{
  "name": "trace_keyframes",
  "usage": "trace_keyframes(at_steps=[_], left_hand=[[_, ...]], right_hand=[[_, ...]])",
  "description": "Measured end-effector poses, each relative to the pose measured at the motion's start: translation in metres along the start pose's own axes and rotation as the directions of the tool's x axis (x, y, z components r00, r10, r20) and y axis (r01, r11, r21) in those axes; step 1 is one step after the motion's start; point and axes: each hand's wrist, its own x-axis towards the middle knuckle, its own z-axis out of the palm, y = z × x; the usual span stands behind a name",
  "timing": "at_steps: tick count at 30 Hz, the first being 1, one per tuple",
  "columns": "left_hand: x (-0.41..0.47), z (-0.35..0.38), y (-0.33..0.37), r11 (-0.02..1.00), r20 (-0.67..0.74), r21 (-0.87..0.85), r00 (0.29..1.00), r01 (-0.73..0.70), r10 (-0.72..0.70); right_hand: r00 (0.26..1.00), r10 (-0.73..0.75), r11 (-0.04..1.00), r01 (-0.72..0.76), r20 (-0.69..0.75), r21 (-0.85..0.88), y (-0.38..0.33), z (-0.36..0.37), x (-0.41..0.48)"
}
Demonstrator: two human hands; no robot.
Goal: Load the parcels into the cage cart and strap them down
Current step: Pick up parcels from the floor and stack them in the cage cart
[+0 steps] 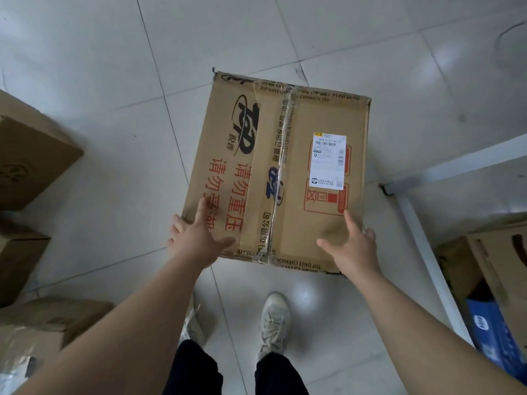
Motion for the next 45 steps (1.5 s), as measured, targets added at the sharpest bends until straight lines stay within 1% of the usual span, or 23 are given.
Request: trace_keyframes(at_steps=[2,6,9,12,16,20,24,28,32,35,40,45], left_hand=[[0.009,0.005,-0.005,0.998,-0.003,-0.058,1.000,-0.009,0.009],[0.020,0.000,-0.020,0.997,-0.050,-0.065,0.998,-0.030,0.026],[0.022,-0.017,-0.038,0.994,-0.072,-0.105,0.997,0.011,-0.019],[0.029,-0.044,-0.073,0.981,-0.117,-0.185,0.990,0.059,-0.082],[0.046,-0.078,-0.140,0.948,-0.144,-0.274,0.968,0.163,-0.208],[0.057,-0.103,-0.210,0.911,-0.148,-0.309,0.933,0.273,-0.329],[0.067,-0.118,-0.278,0.868,-0.123,-0.348,0.901,0.353,-0.416],[0.080,-0.112,-0.332,0.825,-0.101,-0.390,0.872,0.409,-0.479],[0.093,-0.089,-0.371,0.785,-0.061,-0.430,0.853,0.446,-0.518],[0.105,-0.067,-0.385,0.758,-0.035,-0.448,0.837,0.475,-0.545],[0.122,-0.032,-0.389,0.747,0.004,-0.409,0.820,0.524,-0.572],[0.134,-0.010,-0.385,0.754,0.038,-0.336,0.808,0.565,-0.588]], right_hand=[[1.000,-0.004,0.998,0.004,0.007,0.056,0.000,0.006,0.001],[0.992,-0.084,0.996,0.086,-0.092,0.017,-0.016,0.017,-0.015],[0.977,-0.138,0.988,0.148,-0.160,0.051,-0.049,0.034,-0.028],[0.968,-0.184,0.979,0.196,-0.170,0.056,-0.100,0.050,-0.038],[0.954,-0.281,0.960,0.279,-0.104,-0.029,-0.177,0.080,-0.049],[0.932,-0.363,0.929,0.361,-0.013,-0.077,-0.244,0.131,-0.059],[0.895,-0.442,0.879,0.447,0.068,-0.165,-0.296,0.183,-0.074],[0.868,-0.464,0.838,0.495,0.177,-0.231,-0.332,0.232,-0.083],[0.844,-0.481,0.801,0.533,0.239,-0.272,-0.345,0.275,-0.082],[0.837,-0.474,0.781,0.543,0.272,-0.310,-0.342,0.300,-0.076],[0.843,-0.447,0.790,0.529,0.300,-0.311,-0.324,0.330,-0.060],[0.841,-0.430,0.772,0.531,0.327,-0.349,-0.310,0.347,-0.043]])
